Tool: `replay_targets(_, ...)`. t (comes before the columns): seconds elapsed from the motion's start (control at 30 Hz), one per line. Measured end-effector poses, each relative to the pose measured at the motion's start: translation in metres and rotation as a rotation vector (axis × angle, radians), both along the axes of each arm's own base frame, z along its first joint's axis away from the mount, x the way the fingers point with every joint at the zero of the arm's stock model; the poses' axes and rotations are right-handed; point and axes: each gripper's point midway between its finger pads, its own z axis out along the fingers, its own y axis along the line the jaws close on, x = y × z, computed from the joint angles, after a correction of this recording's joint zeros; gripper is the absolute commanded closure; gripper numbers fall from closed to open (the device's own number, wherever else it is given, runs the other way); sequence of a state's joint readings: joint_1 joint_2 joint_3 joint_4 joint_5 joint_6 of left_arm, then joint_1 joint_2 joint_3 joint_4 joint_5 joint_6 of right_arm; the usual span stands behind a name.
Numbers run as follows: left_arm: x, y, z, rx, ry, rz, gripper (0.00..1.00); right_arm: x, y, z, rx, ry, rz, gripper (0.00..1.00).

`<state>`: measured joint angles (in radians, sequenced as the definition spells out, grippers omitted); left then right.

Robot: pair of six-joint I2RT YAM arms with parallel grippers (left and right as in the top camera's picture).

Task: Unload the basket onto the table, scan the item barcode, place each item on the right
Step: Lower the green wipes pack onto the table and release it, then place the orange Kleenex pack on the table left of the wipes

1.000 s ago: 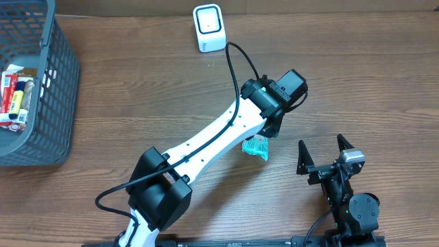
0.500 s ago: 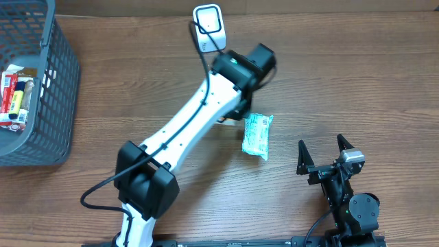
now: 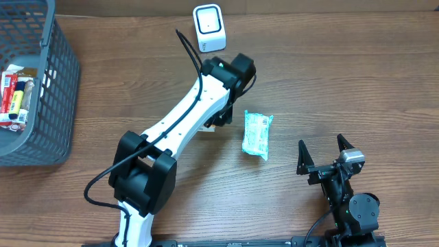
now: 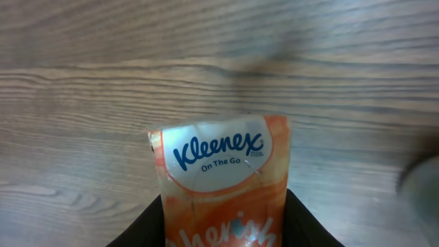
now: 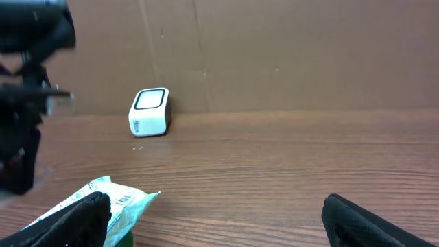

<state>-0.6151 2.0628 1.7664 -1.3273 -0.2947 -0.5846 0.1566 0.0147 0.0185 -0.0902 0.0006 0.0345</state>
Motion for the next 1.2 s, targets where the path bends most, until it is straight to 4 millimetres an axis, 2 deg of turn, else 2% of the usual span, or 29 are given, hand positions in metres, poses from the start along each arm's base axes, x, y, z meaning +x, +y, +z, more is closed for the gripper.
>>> replay_targets(0.23,-0.008,0.007,-0.050,0.009,0.003,0.011,0.67,0.000,0.000,0.000,0.000,0.000,0.000,0.00)
replay_targets(0.37,-0.012,0.009,-0.063,0.008,0.006,0.011,0.59,0.000,0.000,0.000,0.000,0.000,0.000,0.00)
replay_targets(0.47,-0.014,0.009,-0.066,0.006,0.011,0.014,0.51,0.000,0.000,0.000,0.000,0.000,0.000,0.00)
replay_targets(0.7,-0.021,0.014,-0.063,0.025,0.045,0.016,0.47,0.000,0.000,0.000,-0.001,-0.001,0.000,0.00)
replay_targets(0.8,-0.019,0.016,-0.052,0.022,0.059,0.028,0.46,0.000,0.000,0.000,-0.001,-0.001,0.000,0.00)
replay_targets(0.93,-0.002,0.009,-0.029,-0.063,0.032,0.042,0.46,0.000,0.000,0.000,-0.001,-0.001,0.000,0.00)
replay_targets(1.03,0.000,0.012,-0.015,-0.105,0.032,0.047,0.47,0.000,0.000,0.000,0.000,-0.001,0.000,0.00)
replay_targets(1.2,-0.006,0.018,-0.013,-0.119,0.067,0.056,0.51,0.000,0.000,0.000,0.000,0.000,0.000,0.00)
